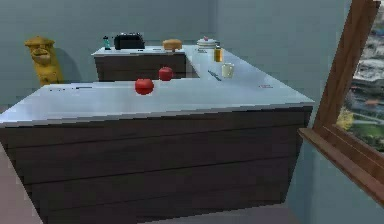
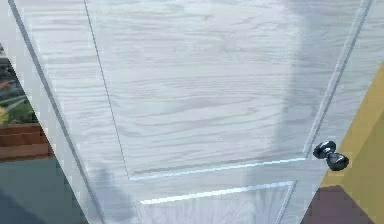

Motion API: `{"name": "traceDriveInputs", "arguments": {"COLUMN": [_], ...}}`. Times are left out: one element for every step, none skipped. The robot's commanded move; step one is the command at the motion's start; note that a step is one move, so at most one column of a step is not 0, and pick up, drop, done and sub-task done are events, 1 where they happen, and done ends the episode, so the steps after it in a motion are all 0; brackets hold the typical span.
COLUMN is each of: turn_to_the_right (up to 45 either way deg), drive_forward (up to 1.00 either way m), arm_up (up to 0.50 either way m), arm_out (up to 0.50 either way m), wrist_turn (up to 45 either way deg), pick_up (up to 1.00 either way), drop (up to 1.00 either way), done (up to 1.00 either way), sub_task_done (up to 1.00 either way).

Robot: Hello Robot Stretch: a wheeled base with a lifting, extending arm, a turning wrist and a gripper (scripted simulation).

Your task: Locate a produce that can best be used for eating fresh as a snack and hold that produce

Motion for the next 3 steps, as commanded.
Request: {"name": "traceDriveInputs", "arguments": {"turn_to_the_right": [-3.0,-45.0,-6.0], "drive_forward": [0.00,0.00,0.00], "arm_up": [0.00,0.00,0.00], "arm_out": [0.00,0.00,0.00], "wrist_turn": [0.0,0.0,0.0], "pick_up": [0.00,0.00,0.00], "drop": [0.00,0.00,0.00], "done": [0.00,0.00,0.00], "sub_task_done": [0.00,0.00,0.00]}}
